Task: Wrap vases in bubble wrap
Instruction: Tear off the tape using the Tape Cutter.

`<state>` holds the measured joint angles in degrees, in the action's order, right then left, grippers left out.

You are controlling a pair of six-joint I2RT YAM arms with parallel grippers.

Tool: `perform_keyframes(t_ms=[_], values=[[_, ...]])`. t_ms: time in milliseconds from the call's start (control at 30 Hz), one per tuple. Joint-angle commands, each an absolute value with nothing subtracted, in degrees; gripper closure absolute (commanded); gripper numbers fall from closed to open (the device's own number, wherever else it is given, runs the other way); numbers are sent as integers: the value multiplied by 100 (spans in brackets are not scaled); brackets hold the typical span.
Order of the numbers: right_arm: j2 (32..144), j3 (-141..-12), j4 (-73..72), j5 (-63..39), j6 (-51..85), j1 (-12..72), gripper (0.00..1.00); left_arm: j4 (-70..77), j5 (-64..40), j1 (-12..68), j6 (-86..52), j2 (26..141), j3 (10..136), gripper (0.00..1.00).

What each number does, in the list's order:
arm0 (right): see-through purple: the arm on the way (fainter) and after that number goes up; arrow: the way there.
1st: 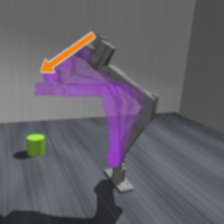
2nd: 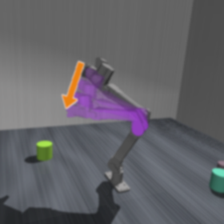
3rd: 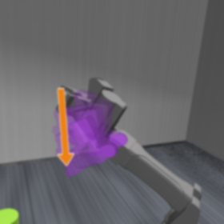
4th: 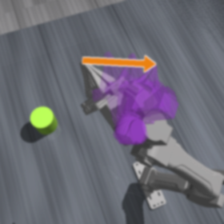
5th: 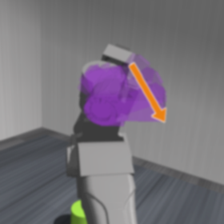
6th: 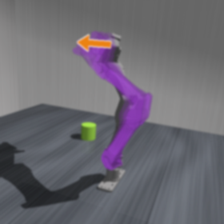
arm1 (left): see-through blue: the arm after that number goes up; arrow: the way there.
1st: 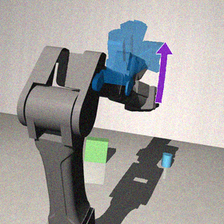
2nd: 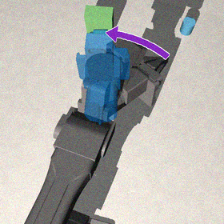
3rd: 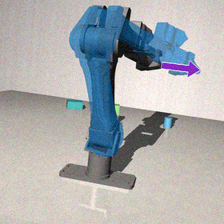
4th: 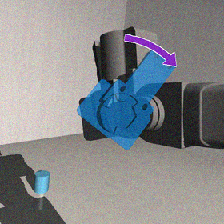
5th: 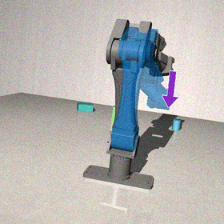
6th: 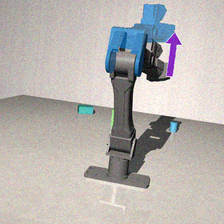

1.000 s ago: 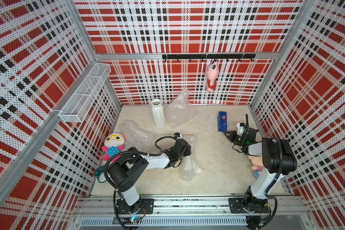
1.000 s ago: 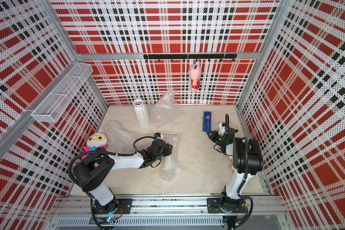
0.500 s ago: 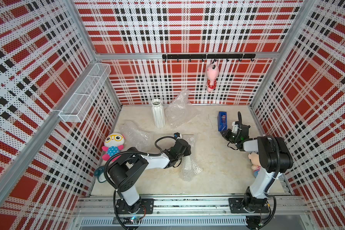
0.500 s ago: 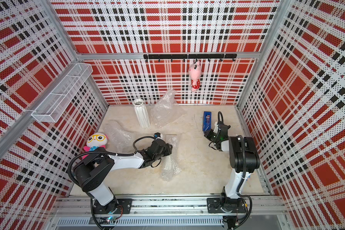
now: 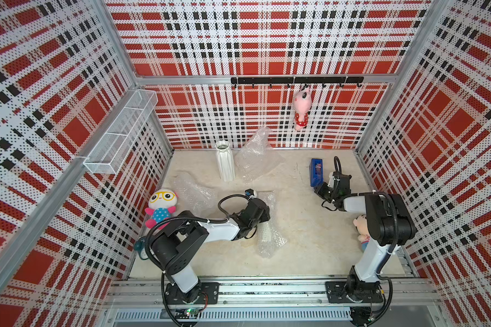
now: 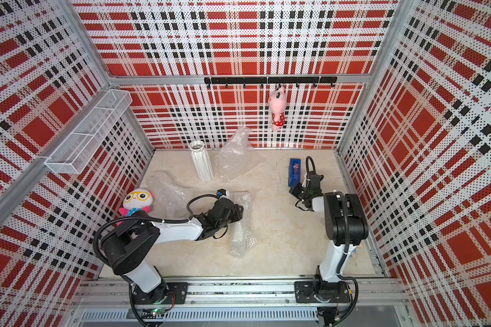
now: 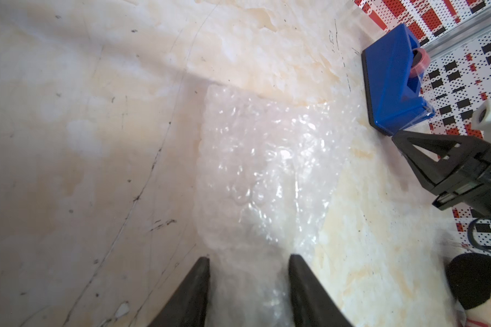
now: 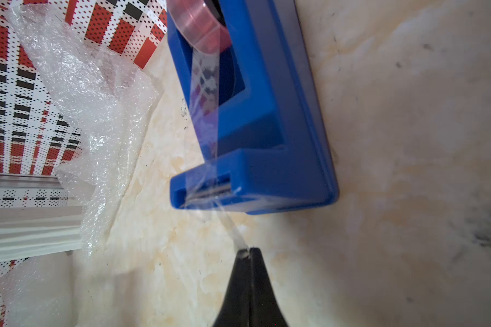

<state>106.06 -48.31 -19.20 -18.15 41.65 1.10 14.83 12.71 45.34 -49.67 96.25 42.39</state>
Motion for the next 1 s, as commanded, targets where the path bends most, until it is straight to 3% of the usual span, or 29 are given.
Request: perform_keyframes(t_ms=[0,967], values=[[10679,-4892,-1266,-1784,4275,332,100,1146,1411,4457,-4939,9568,4091,52],[10824,-3633,-3149,-1897,5848,673,100,1184,1404,4237,-4865,9377,3929,53]])
